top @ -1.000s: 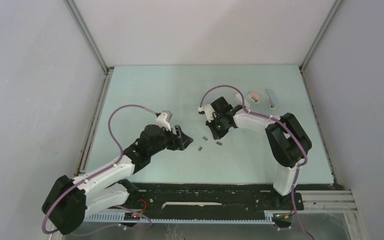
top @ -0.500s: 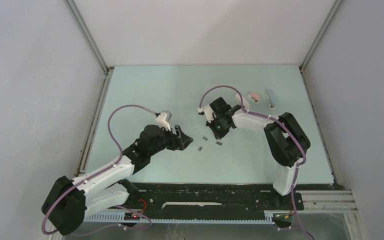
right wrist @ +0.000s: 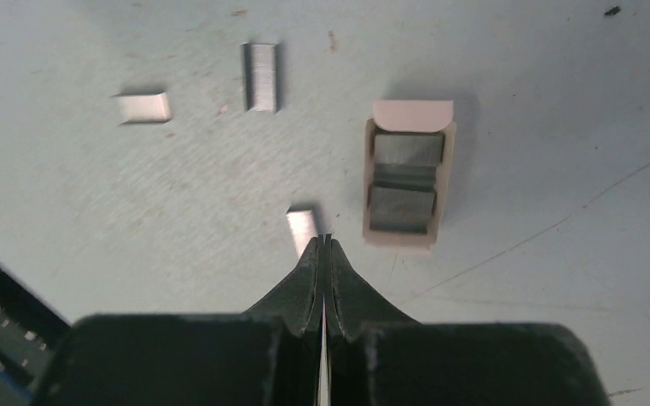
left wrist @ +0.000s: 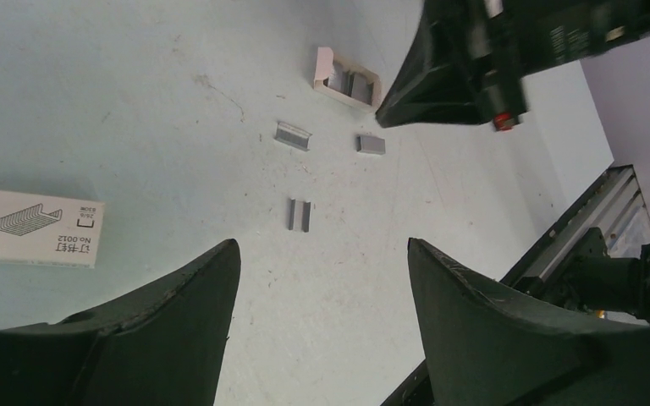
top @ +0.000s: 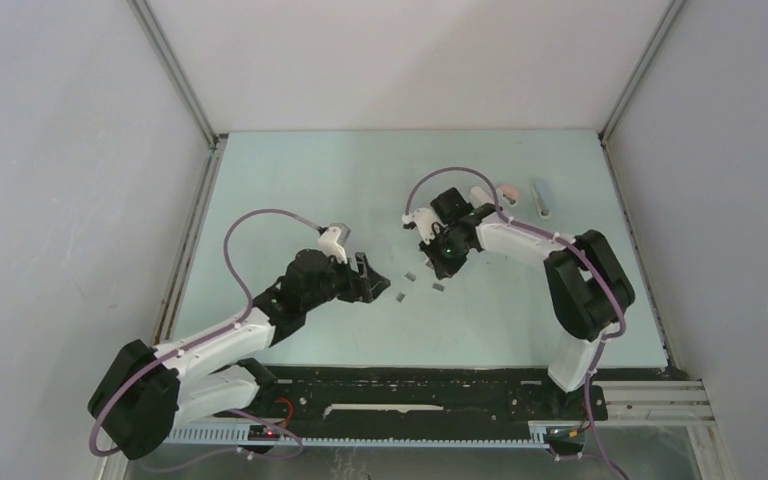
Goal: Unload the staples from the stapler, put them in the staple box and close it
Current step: Adjust the staple box at the center of the board.
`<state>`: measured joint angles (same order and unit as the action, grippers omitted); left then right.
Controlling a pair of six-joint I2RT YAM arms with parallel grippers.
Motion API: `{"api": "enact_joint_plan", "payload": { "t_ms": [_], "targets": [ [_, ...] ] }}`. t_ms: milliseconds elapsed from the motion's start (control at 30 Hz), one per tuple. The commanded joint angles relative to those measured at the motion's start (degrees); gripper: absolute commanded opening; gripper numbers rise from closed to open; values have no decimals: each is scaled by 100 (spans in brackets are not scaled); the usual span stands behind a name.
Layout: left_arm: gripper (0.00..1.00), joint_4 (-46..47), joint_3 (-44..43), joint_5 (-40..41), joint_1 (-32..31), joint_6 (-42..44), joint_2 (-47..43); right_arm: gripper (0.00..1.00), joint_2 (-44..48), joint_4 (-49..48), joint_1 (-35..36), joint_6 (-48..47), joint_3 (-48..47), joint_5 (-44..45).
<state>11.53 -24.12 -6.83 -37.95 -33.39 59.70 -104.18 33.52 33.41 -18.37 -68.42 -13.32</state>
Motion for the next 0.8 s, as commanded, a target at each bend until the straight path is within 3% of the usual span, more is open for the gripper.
{"api": "enact_joint_plan", "payload": {
  "t_ms": [0, 200, 367, 767],
  "targets": [
    [78, 240, -156, 48, -131, 185, 156, 0, 775, 424, -233, -607, -138, -1142],
    [78, 75, -547, 353, -361, 363, 611, 2, 1248, 1298, -707, -1559, -361, -2457],
    [77, -419, -1117, 941, -767, 554, 1123, 13, 1564, 1679, -1236, -1991, -374, -3395],
    [70, -1712, -2472, 1769, -1322, 712, 2465, 17, 1569, 1749, -1460, -2060, -374, -3554]
  ]
}}
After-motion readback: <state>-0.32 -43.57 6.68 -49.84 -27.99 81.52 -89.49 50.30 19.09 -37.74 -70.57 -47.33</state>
